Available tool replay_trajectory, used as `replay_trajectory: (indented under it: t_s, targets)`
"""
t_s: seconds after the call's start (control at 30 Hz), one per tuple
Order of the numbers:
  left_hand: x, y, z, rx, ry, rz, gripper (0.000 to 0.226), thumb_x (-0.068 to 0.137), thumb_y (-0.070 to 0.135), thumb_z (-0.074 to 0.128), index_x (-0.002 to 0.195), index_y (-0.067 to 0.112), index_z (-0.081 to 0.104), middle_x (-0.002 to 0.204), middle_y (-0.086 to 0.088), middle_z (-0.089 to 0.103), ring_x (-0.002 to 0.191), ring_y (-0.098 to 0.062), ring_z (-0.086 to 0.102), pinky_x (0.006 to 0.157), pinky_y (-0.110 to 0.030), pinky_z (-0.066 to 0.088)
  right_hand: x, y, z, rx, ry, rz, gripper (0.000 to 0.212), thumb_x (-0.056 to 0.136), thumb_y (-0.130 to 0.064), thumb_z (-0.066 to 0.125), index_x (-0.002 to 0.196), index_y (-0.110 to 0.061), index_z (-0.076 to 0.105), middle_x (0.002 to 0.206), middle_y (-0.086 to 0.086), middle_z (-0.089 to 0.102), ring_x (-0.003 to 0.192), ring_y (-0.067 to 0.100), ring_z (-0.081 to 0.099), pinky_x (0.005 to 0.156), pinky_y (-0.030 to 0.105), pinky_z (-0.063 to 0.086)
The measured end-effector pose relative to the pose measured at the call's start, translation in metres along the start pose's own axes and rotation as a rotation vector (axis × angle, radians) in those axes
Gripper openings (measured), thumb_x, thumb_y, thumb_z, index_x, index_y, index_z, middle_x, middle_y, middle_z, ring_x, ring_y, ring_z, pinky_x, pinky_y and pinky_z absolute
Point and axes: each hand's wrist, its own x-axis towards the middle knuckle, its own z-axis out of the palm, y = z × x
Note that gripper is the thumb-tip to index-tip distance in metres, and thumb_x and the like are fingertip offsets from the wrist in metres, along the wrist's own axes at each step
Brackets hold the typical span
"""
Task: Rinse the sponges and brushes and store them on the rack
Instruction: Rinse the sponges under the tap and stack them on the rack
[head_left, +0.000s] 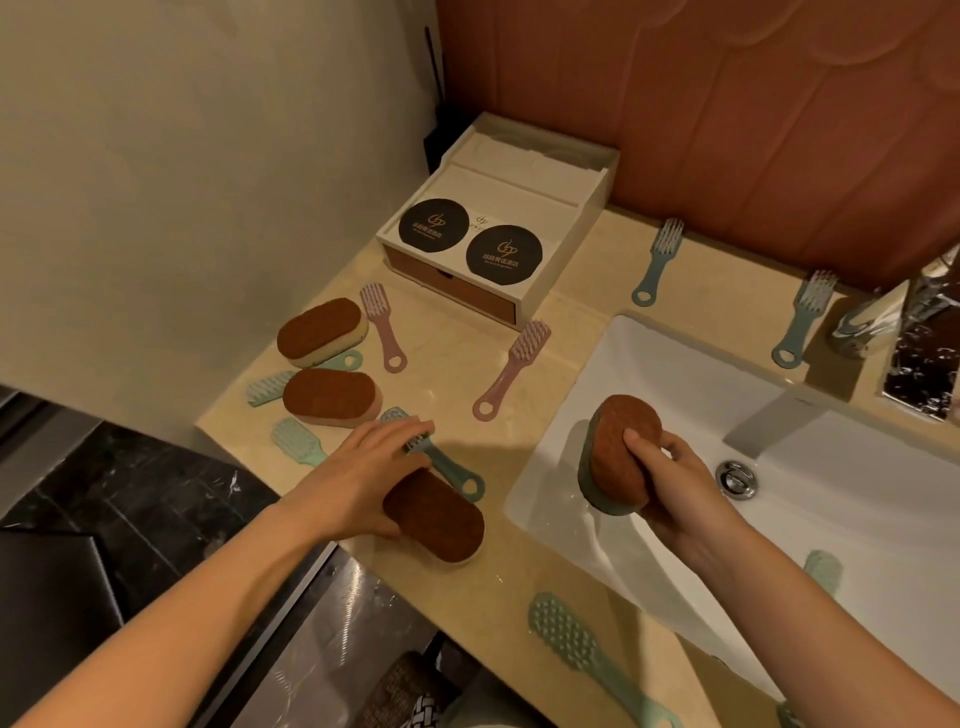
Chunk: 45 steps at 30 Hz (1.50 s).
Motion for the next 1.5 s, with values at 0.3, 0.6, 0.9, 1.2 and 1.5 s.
replay_trajectory:
  t_s: [0.3,0.6,0.9,1.2,1.5]
  targets:
    - [0.017,0.028,-0.034,-0.769,0.081,-0.299,0.055,0.055,0.049,0.081,0.099,0.033,0.052,0.099,0.012,0.060,0.092,-0.003,0.057,0.076,-0.017,0.046,-0.014,-0.008,-0.023,0.017,-0.061,-0.010,0.022,0.093,-0.018,0.052,0.113,-0.021,0.058,0.098,-0.002,0.067,0.083,0.012,0.064,0.057,0.019,0.050]
    - [0.067,0.088,-0.066,-1.313,0.090,-0.136,0.042,0.070,0.043,0.075,0.107,0.035,0.058,0.096,0.018,0.070,0.093,0.001,0.064,0.078,-0.014,0.051,-0.038,-0.030,-0.025,0.118,-0.136,-0.139,0.020,0.090,-0.023,0.053,0.106,-0.020,0.065,0.093,0.004,0.073,0.085,0.019,0.067,0.070,0.028,0.055]
    - [0.113,0.150,-0.084,-1.500,-0.086,0.077,0.047,0.066,0.037,0.068,0.112,0.026,0.060,0.105,0.002,0.071,0.103,-0.014,0.065,0.084,-0.025,0.053,-0.062,-0.043,-0.030,0.164,-0.131,-0.227,0.034,0.088,-0.026,0.053,0.115,-0.007,0.060,0.117,0.023,0.063,0.114,0.038,0.057,0.104,0.054,0.040]
    - [0.122,0.172,-0.083,-1.543,-0.202,0.048,0.036,0.072,0.029,0.068,0.106,0.022,0.063,0.095,0.003,0.071,0.091,-0.011,0.067,0.076,-0.022,0.055,-0.071,-0.036,-0.045,0.039,-0.156,-0.283,0.030,0.094,-0.028,0.046,0.117,-0.015,0.061,0.112,0.013,0.068,0.106,0.029,0.064,0.094,0.044,0.049]
    - [0.125,0.177,-0.092,-1.339,-0.173,-0.039,0.031,0.080,0.032,0.066,0.106,0.016,0.060,0.091,0.001,0.067,0.081,-0.008,0.066,0.066,-0.021,0.053,-0.081,-0.049,-0.057,-0.423,-0.230,-0.358,0.076,0.078,-0.034,0.066,0.139,-0.044,0.022,0.116,-0.017,0.053,0.095,-0.008,0.060,0.069,0.012,0.052]
